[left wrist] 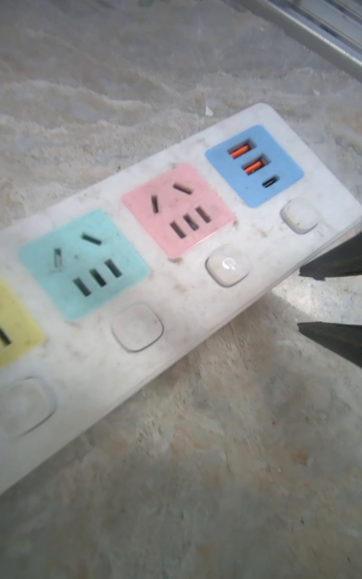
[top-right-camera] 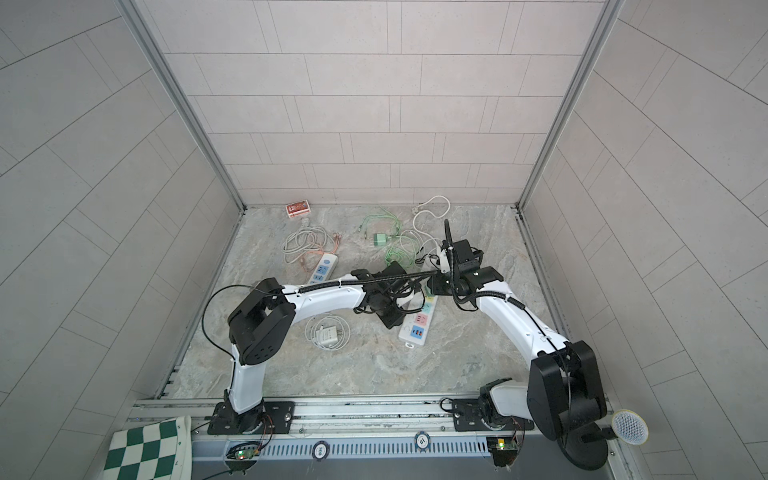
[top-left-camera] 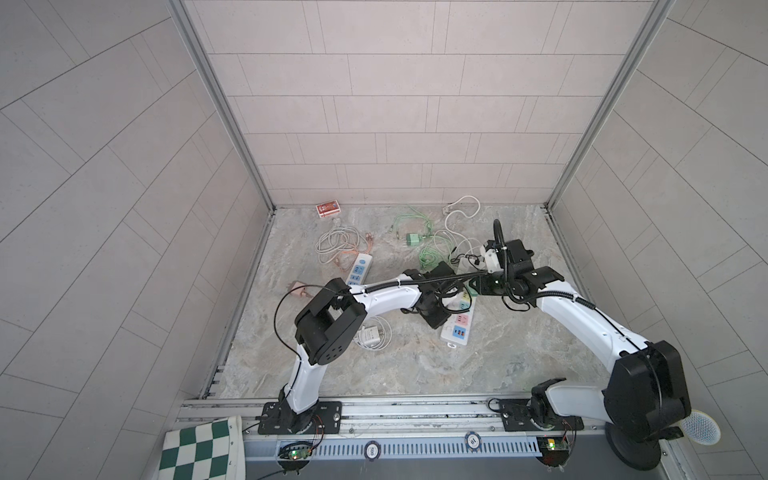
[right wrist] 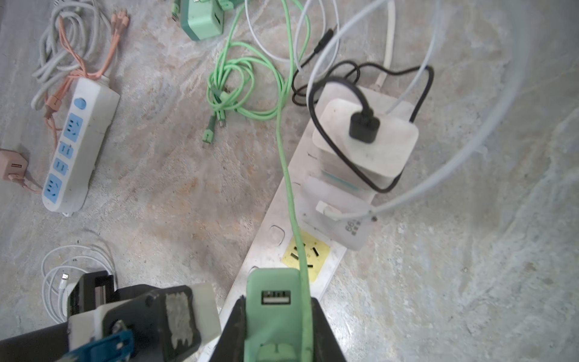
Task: Insert the plug
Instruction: 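Carry the green charger with the right gripper over the strip while the left draws back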
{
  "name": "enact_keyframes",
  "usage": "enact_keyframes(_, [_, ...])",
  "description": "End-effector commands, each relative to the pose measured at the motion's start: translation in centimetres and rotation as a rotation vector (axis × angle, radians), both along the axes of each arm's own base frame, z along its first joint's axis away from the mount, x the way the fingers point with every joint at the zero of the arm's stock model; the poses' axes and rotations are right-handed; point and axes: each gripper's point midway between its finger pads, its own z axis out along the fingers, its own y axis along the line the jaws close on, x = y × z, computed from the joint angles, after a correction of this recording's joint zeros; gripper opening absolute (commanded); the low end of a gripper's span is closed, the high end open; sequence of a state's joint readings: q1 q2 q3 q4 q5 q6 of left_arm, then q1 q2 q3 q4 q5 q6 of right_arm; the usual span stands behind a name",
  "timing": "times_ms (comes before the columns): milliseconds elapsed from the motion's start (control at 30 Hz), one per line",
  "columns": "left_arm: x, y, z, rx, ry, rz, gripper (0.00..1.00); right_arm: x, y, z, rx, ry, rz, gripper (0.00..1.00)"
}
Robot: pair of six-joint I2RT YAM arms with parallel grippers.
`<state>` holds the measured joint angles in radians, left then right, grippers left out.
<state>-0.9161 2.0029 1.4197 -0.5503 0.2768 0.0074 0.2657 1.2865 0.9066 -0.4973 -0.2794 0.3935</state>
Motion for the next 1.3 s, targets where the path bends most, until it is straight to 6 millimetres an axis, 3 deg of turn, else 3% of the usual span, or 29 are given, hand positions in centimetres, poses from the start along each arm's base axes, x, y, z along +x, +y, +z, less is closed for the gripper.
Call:
enact_keyframes(0, [0.2,0.1,1.3,-0.011,-0.012,0.03,0.33,-0.8,-0.5,-0.5,-0.004,0.008,-0.022,0.1])
enact_keyframes(233, [2.5,4.1,5.3,-0.058,-0.121,0.163,0.5,-1.7,-0.8,-1.1,-0.009,0.002,-0.06,0.1])
enact_keyframes(467, [6.2,10.0,9.1,-0.11,-0.303,0.425,0.52,-1.9,-1.3,-0.9,-0.066,-0.041,-0.134,0.1])
enact_keyframes(667, [7.3,13.1,11.4,-0.221,-0.422,0.591,0.52,-2.0,-1.3,-0.9,-0.081,-0.082,-0.2,0.1])
enact_keyframes(800, [7.3,14.0,12.2,-0.282,-0.468,0.617,0.52,-1.8,-0.7,-0.9,-0.088,-0.101,-0.209,0.1])
enact_keyframes(1267, [7.0,15.2,11.5,-0.285,-0.457,0.635,0.5,-1.2,1.0,-2.1,-0.129,-0.084,-0.208,0.1])
